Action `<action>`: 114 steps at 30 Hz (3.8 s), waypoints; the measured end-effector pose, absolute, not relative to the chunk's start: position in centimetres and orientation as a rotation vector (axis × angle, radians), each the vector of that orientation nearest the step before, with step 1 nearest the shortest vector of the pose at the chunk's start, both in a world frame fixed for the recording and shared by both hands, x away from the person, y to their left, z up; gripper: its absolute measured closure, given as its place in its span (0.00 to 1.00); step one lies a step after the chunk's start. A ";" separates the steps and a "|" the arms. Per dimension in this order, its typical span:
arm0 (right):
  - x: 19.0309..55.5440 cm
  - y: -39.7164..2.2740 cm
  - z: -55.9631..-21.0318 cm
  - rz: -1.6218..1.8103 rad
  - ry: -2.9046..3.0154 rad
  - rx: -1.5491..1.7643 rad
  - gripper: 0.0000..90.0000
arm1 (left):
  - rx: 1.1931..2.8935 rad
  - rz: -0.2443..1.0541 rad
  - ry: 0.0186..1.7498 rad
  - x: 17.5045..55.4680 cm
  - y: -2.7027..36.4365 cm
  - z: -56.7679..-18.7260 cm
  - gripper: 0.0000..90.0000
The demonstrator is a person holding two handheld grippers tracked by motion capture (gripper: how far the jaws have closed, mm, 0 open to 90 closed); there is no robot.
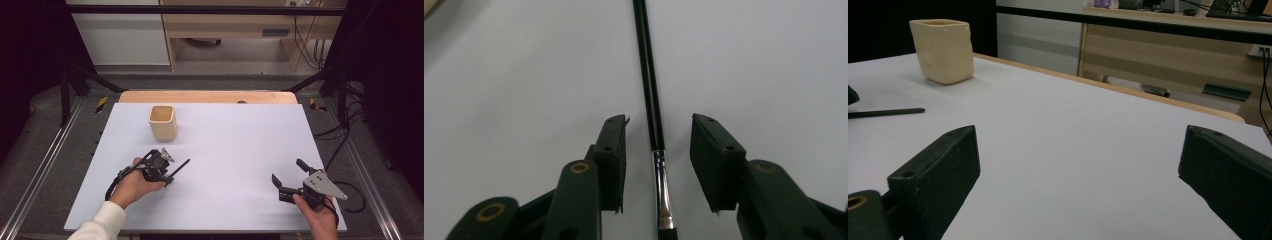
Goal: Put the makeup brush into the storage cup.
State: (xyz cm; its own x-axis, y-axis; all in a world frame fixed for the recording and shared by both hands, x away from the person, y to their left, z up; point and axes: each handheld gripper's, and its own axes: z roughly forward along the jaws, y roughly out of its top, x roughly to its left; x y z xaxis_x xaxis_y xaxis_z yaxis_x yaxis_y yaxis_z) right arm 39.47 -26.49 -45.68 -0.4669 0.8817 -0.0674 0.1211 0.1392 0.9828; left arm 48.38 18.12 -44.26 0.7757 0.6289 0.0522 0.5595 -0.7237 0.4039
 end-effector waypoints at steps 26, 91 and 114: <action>39.4 -26.4 -45.7 1.393 1.733 0.975 0.04 | 2.649 0.256 0.875 48.4 17.8 -44.8 0.93; 39.3 -21.9 -45.5 1.198 1.858 0.753 0.04 | 2.631 0.321 0.569 47.5 12.8 -40.3 0.93; 39.2 -20.7 -45.7 1.111 1.900 0.690 0.05 | 2.635 0.327 0.517 47.5 11.4 -39.5 0.93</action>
